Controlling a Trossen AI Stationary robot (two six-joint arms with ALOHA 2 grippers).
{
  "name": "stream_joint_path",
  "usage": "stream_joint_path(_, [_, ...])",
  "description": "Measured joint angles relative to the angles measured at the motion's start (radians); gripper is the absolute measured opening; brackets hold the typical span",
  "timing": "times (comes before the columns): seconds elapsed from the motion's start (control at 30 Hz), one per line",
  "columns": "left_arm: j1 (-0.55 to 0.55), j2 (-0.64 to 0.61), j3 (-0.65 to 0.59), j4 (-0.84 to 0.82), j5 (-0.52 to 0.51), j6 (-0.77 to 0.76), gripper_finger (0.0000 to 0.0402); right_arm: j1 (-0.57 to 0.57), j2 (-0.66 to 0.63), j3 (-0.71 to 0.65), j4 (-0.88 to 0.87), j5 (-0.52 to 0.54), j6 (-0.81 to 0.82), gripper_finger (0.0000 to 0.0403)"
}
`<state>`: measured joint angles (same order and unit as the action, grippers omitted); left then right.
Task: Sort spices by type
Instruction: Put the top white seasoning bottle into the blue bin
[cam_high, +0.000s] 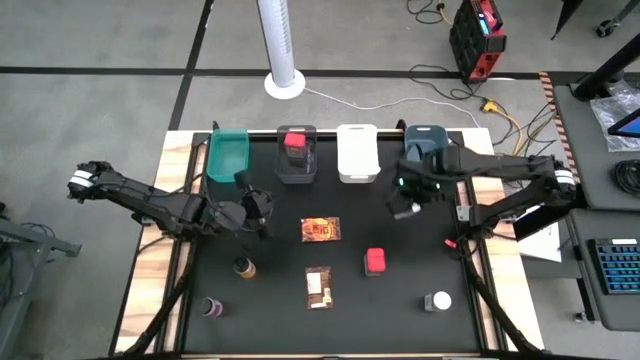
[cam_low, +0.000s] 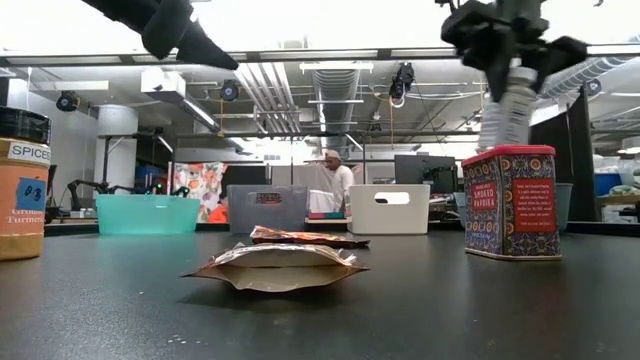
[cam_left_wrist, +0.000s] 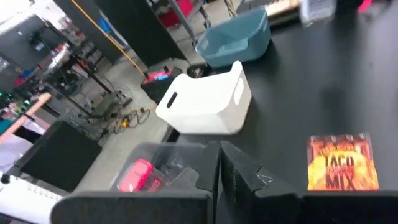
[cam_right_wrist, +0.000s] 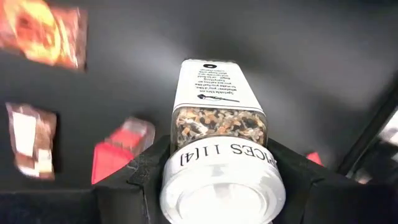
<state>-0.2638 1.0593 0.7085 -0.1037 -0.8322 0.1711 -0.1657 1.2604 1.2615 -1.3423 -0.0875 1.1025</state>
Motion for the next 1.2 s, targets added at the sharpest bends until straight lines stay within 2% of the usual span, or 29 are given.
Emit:
stream_joint_path(0.37, [0.001, 0.001, 0.001, 0.040, 0.000, 0.056, 0.0000, -0.409, 0.259, 0.293, -0.085, 0.027, -0.442, 0.0192])
stream_joint_path(0.67, [0.001, 0.001, -0.004, 0.027, 0.000, 0.045, 0.0000, -0.666, 0.411, 0.479, -0.230, 0.074, -0.609, 0.0192])
stream_joint_path(0.93, [0.001, 0.001, -0.009, 0.021, 0.000, 0.030, 0.0000, -0.831, 0.411, 0.511, -0.228, 0.070, -0.684, 0.0192])
stream_joint_path(1.2, [0.001, 0.001, -0.009, 0.020, 0.000, 0.030, 0.0000, -0.904, 0.476, 0.492, -0.225, 0.061, -0.778, 0.0192])
